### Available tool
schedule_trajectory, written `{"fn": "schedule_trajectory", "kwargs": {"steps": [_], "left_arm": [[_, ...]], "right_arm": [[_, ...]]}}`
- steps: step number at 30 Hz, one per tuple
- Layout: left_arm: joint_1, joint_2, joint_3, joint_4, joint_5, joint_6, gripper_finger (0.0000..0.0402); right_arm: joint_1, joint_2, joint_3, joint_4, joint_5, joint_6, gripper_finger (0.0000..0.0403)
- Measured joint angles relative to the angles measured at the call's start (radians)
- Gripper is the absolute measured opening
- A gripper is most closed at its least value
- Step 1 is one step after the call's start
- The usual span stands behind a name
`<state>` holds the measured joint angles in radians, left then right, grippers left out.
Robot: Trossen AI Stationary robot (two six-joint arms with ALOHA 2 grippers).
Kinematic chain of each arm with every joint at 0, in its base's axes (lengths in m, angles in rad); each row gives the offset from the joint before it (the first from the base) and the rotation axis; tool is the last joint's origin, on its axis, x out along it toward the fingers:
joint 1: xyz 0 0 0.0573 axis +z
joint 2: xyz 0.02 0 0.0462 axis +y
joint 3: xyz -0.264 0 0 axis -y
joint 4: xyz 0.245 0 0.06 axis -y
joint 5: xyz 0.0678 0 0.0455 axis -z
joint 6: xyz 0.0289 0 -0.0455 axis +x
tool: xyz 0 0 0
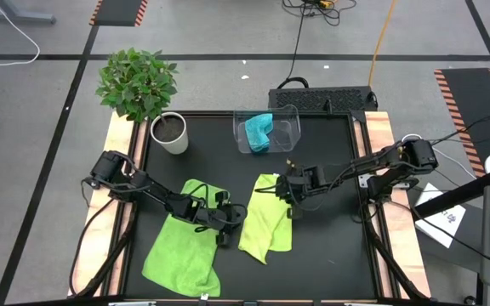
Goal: Fold microfiber towels
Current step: Fold the light green microfiber cloth
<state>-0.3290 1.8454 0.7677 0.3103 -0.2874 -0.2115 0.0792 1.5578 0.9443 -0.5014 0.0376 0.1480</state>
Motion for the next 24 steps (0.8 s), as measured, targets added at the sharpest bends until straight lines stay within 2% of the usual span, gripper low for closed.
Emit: {"fn": "schedule_trajectory", "kwargs": {"steps": [7, 11, 15, 18, 24], "left_arm": [[0.0, 0.0, 0.0, 0.0, 0.0, 0.0, 0.0145], [-0.001, 0.0, 0.0, 0.0, 0.0, 0.0, 0.0145], [-0.008, 0.0, 0.0, 0.0, 0.0, 0.007, 0.0145], [-0.014, 0.0, 0.0, 0.001, 0.0, 0.018, 0.0145], [-0.014, 0.0, 0.0, 0.002, 0.0, 0.024, 0.0145]], "right_arm": [[-0.074, 0.0, 0.0, -0.041, -0.09, 0.09, 0.0114], [-0.111, 0.0, 0.0, -0.068, -0.092, 0.126, 0.0143], [-0.119, 0.0, -0.012, -0.083, -0.103, 0.136, 0.0149], [-0.119, 0.0, -0.039, -0.079, -0.149, 0.161, 0.0147], [-0.118, 0.0, -0.107, 0.025, -0.148, 0.181, 0.014]]}}
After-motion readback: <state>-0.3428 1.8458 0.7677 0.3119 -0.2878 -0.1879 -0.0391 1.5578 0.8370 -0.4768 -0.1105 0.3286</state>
